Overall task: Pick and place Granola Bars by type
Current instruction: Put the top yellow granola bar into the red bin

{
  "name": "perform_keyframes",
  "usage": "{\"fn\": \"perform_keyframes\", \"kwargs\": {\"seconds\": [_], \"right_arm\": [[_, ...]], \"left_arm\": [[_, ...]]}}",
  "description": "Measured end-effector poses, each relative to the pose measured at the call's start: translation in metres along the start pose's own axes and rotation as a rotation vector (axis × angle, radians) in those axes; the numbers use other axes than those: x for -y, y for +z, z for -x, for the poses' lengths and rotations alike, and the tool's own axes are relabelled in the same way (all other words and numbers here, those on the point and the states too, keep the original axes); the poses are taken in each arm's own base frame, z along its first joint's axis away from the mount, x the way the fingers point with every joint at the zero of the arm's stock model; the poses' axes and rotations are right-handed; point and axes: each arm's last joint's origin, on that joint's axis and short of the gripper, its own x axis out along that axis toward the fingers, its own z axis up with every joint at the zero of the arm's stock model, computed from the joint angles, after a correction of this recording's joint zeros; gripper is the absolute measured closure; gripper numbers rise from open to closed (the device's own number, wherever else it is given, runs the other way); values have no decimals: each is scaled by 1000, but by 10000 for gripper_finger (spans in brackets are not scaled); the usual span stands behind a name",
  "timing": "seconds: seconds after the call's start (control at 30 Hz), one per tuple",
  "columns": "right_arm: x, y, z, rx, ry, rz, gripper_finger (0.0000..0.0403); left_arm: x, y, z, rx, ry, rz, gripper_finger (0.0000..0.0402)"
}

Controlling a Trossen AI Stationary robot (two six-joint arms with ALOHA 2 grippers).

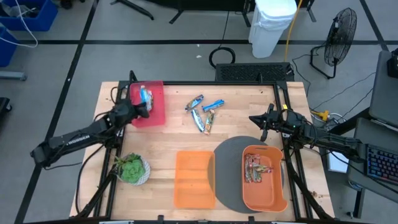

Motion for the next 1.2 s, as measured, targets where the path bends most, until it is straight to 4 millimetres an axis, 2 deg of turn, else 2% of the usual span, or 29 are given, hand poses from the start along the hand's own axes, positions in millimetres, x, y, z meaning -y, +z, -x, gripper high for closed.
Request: {"fn": "perform_keyframes", "kwargs": {"seconds": [0.13,0.33,0.5,0.6,0.87,1.2], "right_arm": [[0,0,0,0,1,0,403],[0,0,0,0,1,0,403],[0,0,0,0,0,0,403],[0,0,0,0,0,0,403],[0,0,0,0,1,0,403],[0,0,0,0,0,0,403]], "left_arm": [[10,14,2,-133,92,-21,401],[41,59,5,-236,124,-143,401],[50,82,0,-376,282,-211,401],[48,80,-10,-434,356,-218,401],[33,55,-37,-535,489,-221,401],[22,36,-46,-593,568,-208,399]]}}
